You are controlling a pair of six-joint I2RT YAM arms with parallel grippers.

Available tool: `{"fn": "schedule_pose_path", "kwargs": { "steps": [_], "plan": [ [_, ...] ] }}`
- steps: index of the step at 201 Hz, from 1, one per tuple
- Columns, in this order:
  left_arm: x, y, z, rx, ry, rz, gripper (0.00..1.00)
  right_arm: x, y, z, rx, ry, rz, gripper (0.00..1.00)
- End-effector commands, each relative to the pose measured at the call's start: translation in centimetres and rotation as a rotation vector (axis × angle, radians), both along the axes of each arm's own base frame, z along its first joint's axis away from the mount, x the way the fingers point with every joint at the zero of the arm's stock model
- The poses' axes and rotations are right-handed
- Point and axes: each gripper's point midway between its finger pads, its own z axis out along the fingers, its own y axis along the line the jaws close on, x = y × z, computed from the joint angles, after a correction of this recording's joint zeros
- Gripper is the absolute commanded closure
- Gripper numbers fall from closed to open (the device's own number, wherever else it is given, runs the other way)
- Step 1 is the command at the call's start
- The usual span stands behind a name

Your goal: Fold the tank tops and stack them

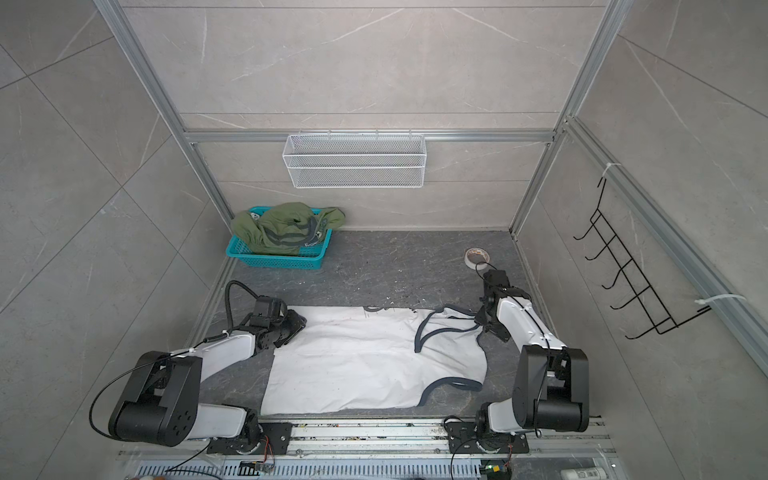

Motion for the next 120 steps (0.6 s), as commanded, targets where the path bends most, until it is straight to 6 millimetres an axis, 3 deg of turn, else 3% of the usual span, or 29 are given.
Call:
{"fn": "schedule_pose_path", "kwargs": {
  "steps": [1,64,101,120],
  "plan": [
    [-4.3,2.3,-3.9,0.080,0.187,0.055,0.52,0.6,1.0,-0.5,0.025,0.077,0.067,0.36],
    [-4.3,2.3,-3.7,0.077,0.184,0.055,0.50,1.4,1.4,-3.4,0.060,0.159,0.044,0.37],
    [-4.5,2.8,-3.9,0.080,0.195,0.084,0.49,0.0,-2.0,-2.7,-0.004,0.124,-0.103,0.43],
    [-4.6,3.2,-4.0,0.075,0.200,0.102,0.48,-0.5,-2.7,-2.6,0.025,0.090,-0.150,0.45]
  ]
}}
